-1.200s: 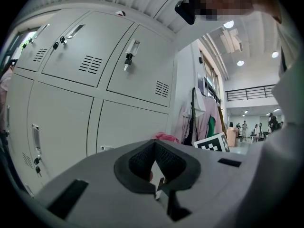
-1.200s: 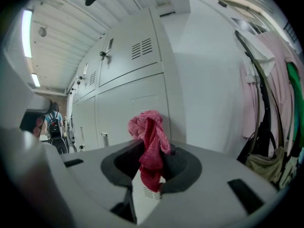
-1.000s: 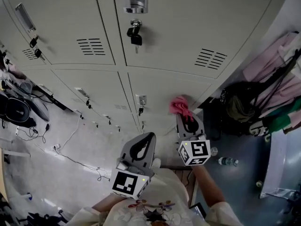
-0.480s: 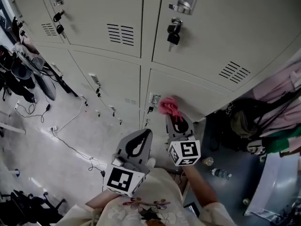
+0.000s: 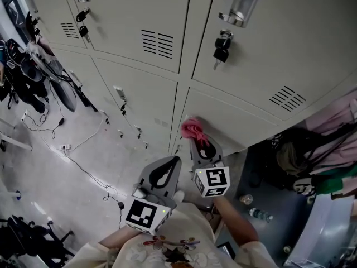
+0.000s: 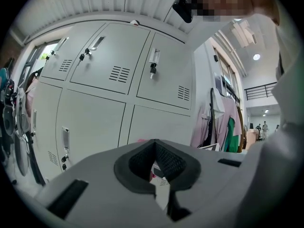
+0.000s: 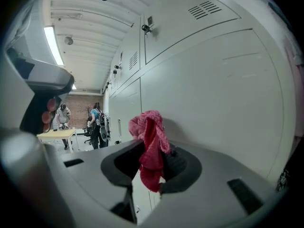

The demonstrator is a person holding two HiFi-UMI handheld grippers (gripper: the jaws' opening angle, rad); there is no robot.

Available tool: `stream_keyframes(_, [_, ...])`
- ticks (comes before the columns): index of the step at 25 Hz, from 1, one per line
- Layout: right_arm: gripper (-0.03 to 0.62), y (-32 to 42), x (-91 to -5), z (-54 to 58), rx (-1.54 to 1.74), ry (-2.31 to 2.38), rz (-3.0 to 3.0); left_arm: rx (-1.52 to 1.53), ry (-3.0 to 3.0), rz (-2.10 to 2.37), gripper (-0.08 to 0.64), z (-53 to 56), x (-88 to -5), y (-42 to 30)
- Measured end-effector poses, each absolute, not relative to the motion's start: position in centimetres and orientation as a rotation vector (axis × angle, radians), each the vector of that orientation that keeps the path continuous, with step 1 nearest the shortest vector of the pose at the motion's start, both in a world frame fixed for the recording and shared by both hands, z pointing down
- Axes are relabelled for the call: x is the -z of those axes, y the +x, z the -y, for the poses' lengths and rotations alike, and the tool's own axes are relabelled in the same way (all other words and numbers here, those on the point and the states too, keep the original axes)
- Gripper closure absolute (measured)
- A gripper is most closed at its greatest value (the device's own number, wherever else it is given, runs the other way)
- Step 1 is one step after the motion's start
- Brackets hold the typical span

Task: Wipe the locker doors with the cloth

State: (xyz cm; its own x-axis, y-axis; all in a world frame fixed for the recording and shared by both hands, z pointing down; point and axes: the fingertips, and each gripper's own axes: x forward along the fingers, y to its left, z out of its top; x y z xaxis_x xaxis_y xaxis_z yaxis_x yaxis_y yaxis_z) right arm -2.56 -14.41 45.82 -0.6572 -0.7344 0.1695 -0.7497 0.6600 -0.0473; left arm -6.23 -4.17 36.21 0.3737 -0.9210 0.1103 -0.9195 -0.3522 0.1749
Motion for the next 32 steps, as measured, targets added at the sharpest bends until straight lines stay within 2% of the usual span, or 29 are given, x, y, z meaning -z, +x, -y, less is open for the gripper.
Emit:
stream_keyframes(10, [0.486, -5.3, -48.3, 16.3, -0.174, 1.165, 2.722, -0.005, 2.412, 1.684, 0.555, 4.9, -36.3, -6.8])
stream_keyframes(32, [0.485, -2.0, -48.5, 17.8, -0.157, 1.255, 2.664, 0.010, 2.423, 1.651, 0.554, 5.0, -36.3, -5.9])
